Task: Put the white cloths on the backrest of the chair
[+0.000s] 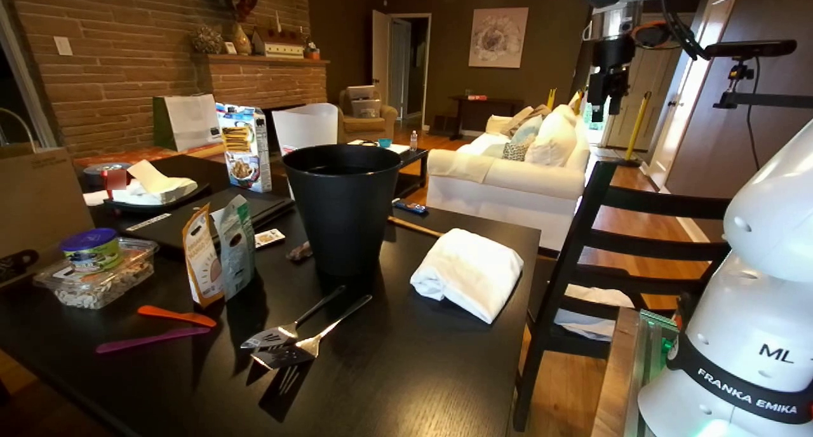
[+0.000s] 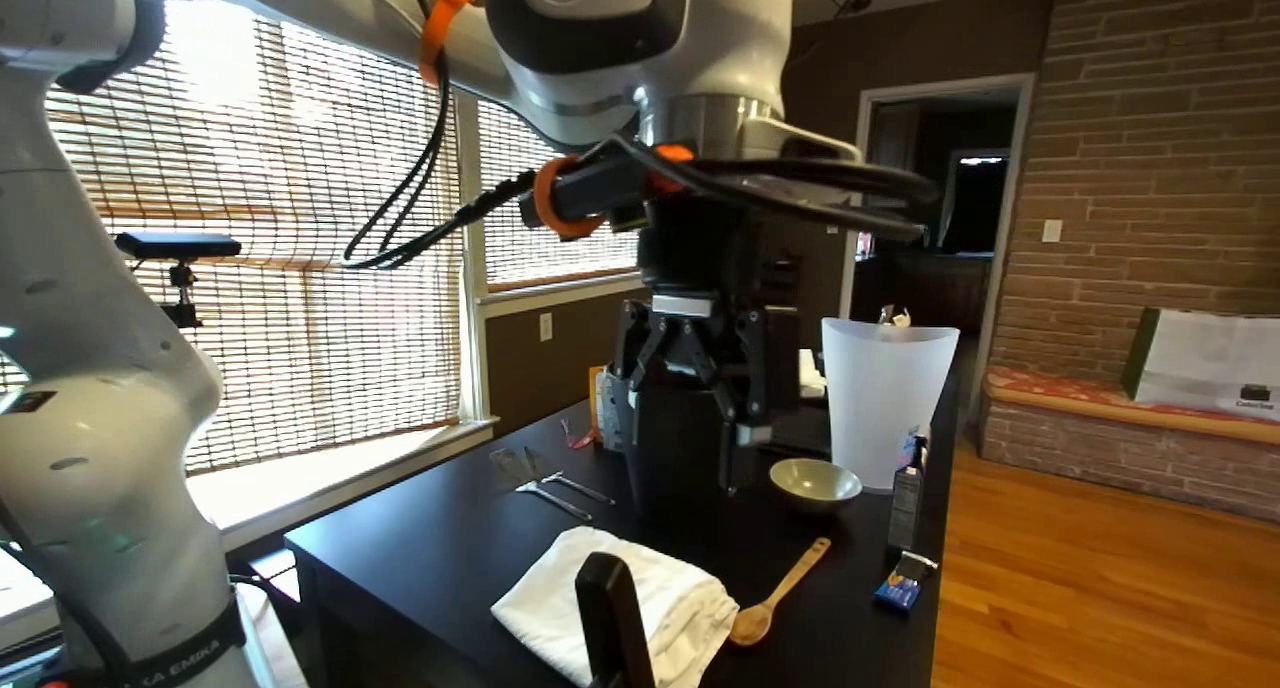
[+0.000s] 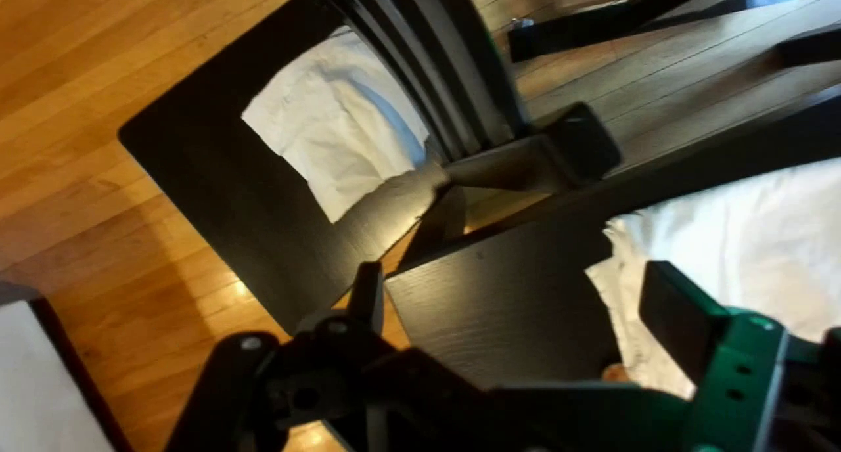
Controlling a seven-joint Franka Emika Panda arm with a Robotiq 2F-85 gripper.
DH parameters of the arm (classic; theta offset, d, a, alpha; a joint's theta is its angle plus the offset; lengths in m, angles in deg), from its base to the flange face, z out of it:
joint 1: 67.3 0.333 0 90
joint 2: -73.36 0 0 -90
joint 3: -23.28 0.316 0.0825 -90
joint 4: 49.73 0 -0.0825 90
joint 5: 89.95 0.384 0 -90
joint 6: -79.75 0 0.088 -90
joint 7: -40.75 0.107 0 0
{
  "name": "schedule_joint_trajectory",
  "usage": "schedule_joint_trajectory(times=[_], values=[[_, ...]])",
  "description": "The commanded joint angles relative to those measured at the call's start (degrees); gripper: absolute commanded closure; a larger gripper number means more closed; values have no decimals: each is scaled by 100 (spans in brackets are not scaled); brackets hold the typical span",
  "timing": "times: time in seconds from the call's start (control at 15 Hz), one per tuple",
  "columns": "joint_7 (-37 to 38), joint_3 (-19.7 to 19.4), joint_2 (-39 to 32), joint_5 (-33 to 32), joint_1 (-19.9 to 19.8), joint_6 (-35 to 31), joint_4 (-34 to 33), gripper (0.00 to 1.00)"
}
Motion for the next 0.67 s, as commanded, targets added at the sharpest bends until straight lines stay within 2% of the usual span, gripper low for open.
schedule_joint_trajectory(times=[0.0,0.33,0.53,0.6], values=[[72,376,769,66,292,456,736,0],[178,918,1398,68,828,371,1843,0],[-84,1138,1659,101,1228,393,2500,0],[83,1022,1257,17,1112,484,1982,0]])
